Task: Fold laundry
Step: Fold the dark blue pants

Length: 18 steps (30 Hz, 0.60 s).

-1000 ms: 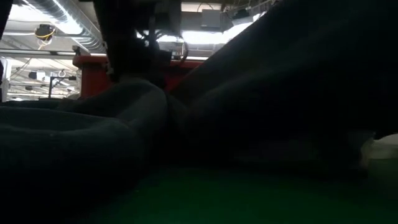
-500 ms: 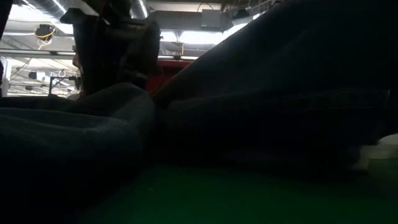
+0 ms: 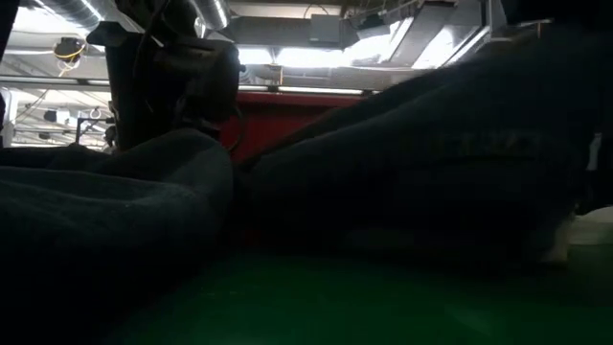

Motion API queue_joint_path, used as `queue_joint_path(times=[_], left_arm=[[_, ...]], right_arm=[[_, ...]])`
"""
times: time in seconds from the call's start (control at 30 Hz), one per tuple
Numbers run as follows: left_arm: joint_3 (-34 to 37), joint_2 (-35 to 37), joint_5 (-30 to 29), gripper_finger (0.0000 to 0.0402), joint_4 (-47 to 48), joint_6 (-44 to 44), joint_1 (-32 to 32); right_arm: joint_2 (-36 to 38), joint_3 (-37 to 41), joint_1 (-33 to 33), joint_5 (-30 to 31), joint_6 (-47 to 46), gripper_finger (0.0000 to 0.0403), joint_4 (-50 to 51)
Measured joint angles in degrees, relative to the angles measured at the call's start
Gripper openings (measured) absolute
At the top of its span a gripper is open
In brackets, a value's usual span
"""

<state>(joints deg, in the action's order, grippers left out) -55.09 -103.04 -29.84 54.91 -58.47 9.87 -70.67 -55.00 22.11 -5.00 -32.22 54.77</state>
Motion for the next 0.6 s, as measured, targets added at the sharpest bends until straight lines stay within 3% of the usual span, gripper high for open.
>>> queue_joint_path(times=[0.23,0.37,0.6], left_arm=[[0.02,0.00,0.10,0.0004,-0.21,0.06,0.00],[0.02,0.00,0.14,0.0004,-0.31,0.05,0.00],[0.02,0.00,0.47,0.0004,-0.43,0.04,0.02]], right_arm=[[0.00,0.00,0.00,3.44,0.21,0.0183,10.63],[0.00,0.00,0.00,6.99,1.20,0.0184,10.88],[0.00,0.00,0.04,6.97,1.22,0.0184,10.52]])
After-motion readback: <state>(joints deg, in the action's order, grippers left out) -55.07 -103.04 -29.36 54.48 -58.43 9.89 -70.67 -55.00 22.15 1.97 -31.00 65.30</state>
